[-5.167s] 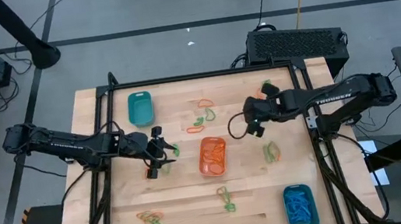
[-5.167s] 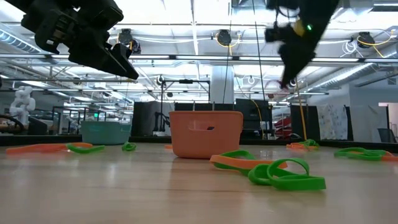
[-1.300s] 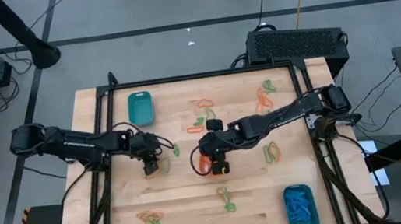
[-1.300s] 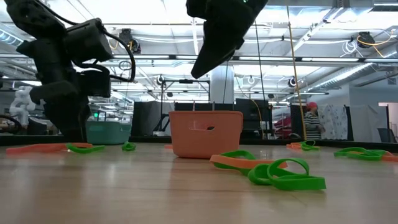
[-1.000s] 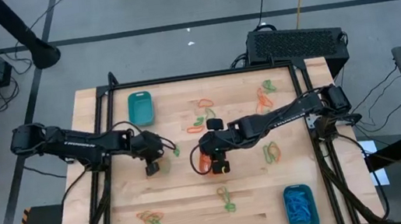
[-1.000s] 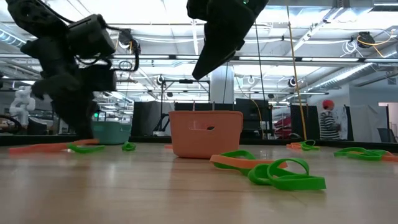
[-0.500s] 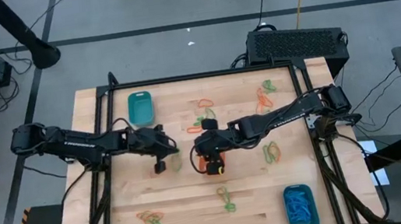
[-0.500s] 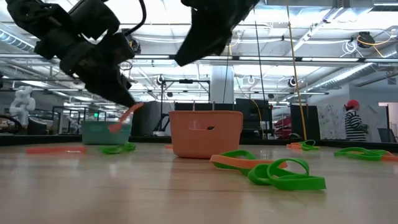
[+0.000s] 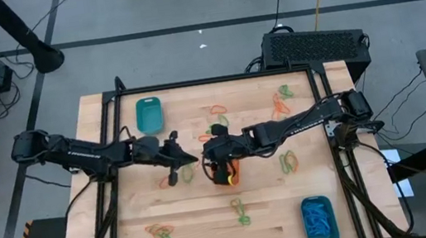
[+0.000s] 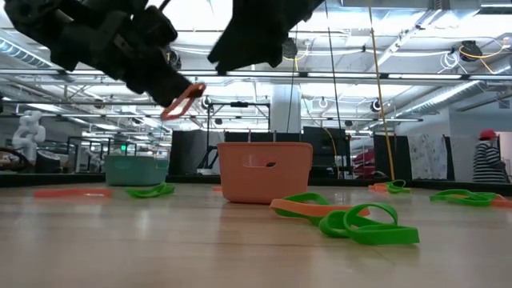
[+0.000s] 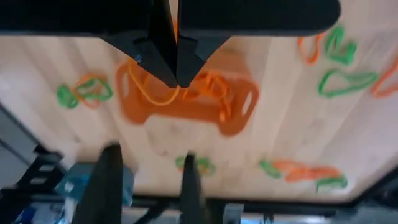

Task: Sort rubber bands into baskets
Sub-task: Put the orange rubber band into the orange bin

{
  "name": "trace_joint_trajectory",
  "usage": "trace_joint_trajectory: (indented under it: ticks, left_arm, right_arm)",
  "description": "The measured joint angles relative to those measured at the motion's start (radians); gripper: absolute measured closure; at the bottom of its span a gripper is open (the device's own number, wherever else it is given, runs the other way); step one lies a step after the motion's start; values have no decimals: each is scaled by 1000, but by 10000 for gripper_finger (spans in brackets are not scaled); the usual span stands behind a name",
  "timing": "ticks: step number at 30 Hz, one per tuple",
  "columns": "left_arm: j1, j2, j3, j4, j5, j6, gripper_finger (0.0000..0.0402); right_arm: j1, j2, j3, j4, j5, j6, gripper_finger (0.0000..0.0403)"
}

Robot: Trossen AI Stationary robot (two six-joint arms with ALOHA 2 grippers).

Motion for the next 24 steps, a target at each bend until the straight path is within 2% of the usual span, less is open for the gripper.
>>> trace_joint_trajectory:
  ticks: [3, 7, 12, 17, 24]
  left_arm:
    - [-15, 0, 0, 49, -14, 0, 400]
    - [-22, 0, 0, 97, -81, 0, 400]
    - [-21, 0, 0, 148, -130, -1, 400]
    - [-21, 0, 0, 170, -131, -1, 400]
    - [-21, 0, 0, 190, -133, -1, 400]
  right_arm:
    - [-10, 10, 0, 27, -3, 66, 191]
    - [-23, 20, 0, 24, 0, 97, 144]
    - [-27, 40, 0, 28, -3, 101, 107]
    - [-34, 48, 0, 49, 6, 103, 101]
    - [-44, 54, 0, 81, 48, 100, 136]
